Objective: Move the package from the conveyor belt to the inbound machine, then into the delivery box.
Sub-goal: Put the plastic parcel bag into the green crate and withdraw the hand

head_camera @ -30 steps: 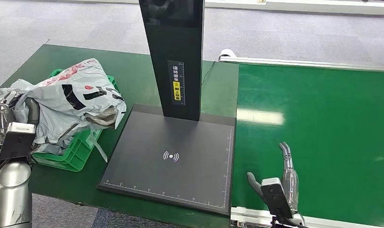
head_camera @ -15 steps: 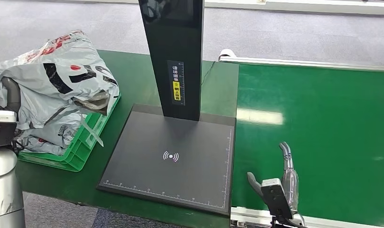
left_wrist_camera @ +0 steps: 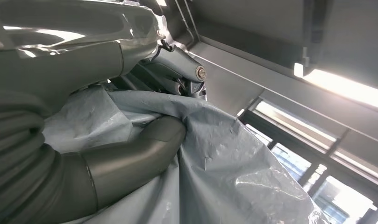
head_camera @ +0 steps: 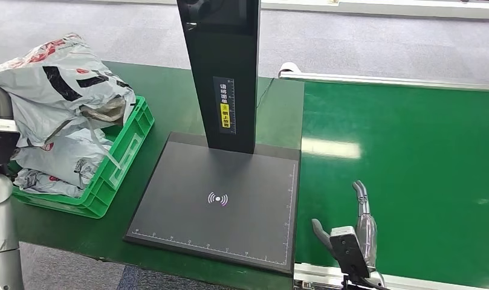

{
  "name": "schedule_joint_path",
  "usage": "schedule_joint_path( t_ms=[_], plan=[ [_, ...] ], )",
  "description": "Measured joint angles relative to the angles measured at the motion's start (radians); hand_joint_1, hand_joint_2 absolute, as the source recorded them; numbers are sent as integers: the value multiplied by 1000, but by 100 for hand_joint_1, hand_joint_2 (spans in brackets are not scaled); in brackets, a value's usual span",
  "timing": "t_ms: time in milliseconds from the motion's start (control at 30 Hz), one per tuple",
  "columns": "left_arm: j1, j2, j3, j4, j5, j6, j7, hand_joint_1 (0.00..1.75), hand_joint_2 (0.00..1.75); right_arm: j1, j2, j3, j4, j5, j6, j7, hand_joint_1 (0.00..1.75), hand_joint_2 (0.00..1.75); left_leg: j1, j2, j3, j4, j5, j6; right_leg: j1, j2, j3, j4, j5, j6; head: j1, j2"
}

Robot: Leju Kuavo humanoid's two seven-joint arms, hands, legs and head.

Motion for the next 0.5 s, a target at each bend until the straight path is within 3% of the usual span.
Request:
schedule_joint_path(
  t_ms=[500],
  plan=[
    [-131,51,43,284,-35,53,-15,175,175,-1,6,0,0,11,10,5,0,175,0,0,0,0,0,0,0,0,0,0,0,0,0,0]
  ],
)
